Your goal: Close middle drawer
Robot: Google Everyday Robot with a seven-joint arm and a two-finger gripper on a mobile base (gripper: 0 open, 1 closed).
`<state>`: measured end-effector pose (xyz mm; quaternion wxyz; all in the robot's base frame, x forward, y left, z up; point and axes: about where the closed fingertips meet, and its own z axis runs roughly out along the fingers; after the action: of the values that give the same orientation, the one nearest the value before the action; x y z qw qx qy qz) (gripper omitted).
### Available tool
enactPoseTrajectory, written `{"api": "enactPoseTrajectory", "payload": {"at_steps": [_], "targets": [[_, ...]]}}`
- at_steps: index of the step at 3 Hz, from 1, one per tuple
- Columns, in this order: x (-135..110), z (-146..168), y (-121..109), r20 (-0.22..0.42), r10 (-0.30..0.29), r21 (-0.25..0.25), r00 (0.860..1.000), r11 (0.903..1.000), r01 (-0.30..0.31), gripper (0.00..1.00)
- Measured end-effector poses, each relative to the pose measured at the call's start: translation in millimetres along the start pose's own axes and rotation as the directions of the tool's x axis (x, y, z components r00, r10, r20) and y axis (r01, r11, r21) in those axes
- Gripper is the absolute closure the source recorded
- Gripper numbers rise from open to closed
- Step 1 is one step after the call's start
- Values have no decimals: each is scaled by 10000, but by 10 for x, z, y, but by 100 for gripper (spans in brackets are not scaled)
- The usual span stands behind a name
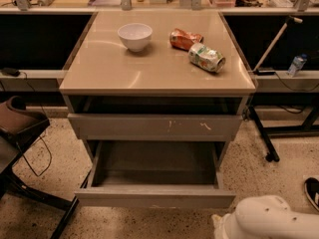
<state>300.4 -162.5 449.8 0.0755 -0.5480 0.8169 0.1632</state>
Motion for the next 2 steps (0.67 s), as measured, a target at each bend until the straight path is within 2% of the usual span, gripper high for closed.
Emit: {"api": "enactPoseTrajectory", "payload": {"at_steps": [1,2], "targets": [[101,613,69,405,92,30,9991,10000,-93,0],[57,942,-73,918,71,288,9958,9995,-98,0]]}}
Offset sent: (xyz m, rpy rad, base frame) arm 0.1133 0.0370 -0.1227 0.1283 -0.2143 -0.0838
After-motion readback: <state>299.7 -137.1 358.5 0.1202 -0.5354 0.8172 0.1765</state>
